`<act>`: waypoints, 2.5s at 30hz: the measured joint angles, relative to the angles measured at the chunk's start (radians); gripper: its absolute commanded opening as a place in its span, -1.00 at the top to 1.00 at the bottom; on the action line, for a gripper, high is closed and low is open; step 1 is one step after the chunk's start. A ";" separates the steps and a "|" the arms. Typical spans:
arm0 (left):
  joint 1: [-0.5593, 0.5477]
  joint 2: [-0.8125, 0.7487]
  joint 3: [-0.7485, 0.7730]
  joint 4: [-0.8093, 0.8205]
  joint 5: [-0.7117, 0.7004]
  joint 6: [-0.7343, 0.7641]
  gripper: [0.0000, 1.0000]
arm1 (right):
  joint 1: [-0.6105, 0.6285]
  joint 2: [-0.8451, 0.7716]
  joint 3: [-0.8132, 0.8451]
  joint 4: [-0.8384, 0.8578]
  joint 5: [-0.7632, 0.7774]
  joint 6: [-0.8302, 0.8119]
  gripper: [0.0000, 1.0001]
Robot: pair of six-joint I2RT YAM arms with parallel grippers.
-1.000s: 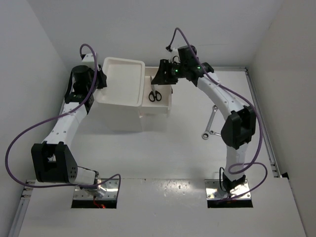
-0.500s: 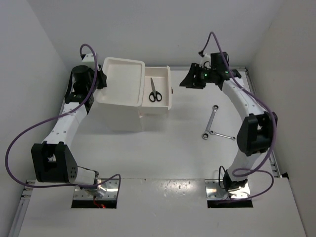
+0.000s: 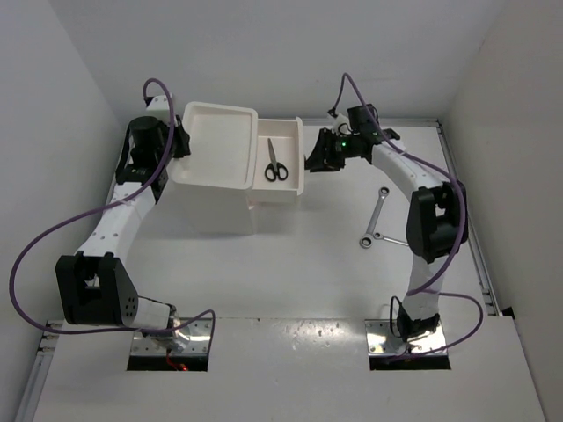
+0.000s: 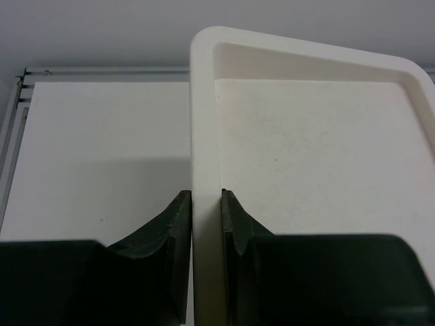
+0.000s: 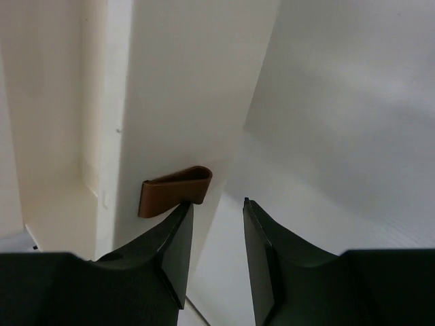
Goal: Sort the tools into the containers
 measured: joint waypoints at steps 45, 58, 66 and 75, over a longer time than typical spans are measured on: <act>-0.164 0.101 0.056 0.014 -0.100 0.050 1.00 | 0.079 0.049 0.144 -0.002 -0.041 -0.023 0.09; -0.351 0.149 0.113 -0.014 -0.236 -0.036 1.00 | 0.000 0.022 0.120 -0.025 -0.010 -0.039 0.09; -0.399 0.170 0.138 -0.029 -0.324 -0.071 1.00 | -0.014 0.025 0.125 -0.026 0.017 -0.038 0.09; -0.436 0.163 0.124 -0.021 -0.386 -0.084 0.96 | -0.017 0.032 0.136 -0.031 0.050 -0.038 0.09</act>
